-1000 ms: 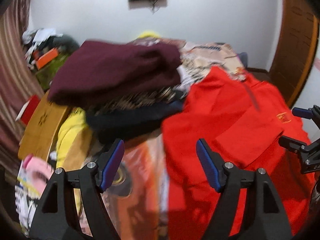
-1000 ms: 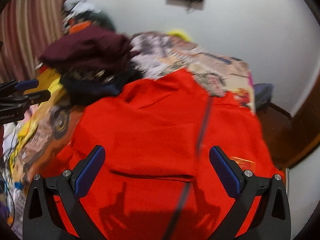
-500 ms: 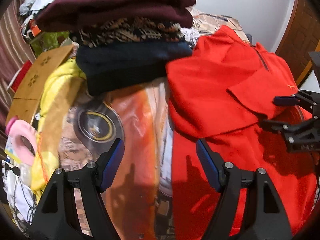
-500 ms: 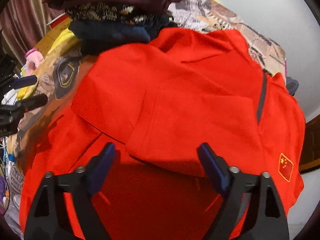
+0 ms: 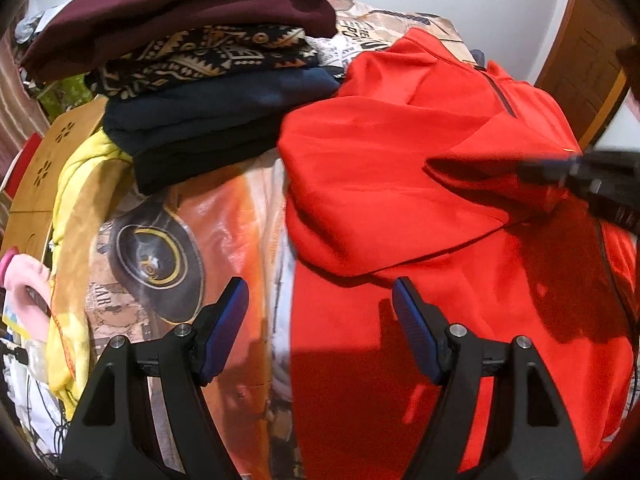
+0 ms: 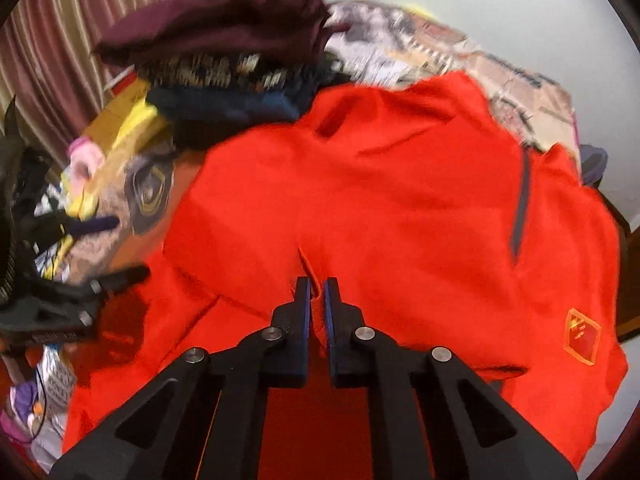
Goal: Fold large clothes
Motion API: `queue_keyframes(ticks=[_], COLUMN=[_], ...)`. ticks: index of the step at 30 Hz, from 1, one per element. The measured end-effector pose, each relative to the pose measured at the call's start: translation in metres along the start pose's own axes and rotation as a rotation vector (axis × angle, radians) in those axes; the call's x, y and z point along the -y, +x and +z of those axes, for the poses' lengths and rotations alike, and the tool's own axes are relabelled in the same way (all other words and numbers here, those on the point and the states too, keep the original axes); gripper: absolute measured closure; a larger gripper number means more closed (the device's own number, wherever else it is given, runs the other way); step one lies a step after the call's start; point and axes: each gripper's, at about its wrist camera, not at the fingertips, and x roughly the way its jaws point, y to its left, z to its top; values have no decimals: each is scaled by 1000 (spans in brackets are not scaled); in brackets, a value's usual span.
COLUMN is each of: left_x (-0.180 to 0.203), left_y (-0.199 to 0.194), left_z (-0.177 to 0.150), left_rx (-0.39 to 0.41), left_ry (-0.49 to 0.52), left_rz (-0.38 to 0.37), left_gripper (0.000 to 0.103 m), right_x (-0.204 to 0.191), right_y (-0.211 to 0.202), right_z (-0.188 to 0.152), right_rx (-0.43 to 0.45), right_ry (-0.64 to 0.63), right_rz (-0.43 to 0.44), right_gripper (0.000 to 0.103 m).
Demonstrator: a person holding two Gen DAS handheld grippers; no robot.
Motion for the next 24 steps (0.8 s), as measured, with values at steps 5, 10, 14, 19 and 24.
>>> queue_keyframes(ticks=[5, 10, 14, 19, 24], left_x=[8, 14, 15, 10, 3], left_y=[8, 18, 25, 28, 29], left_z=[4, 3, 6, 16, 25], left_rx=[-19, -37, -33, -3, 14], left_ry=[28, 57, 57, 23, -30], left_rz=[-3, 25, 59, 112, 133], left_gripper=[30, 30, 30, 30, 30], right_x=[27, 70, 106, 145, 167], right_y=[-39, -88, -117, -135, -129], right_z=[22, 34, 28, 2, -33], right_rx=[131, 272, 332, 358, 319], right_ry=[49, 132, 224, 360, 447], right_rz=[-47, -155, -216, -258, -278], right_gripper=[98, 98, 98, 98, 98])
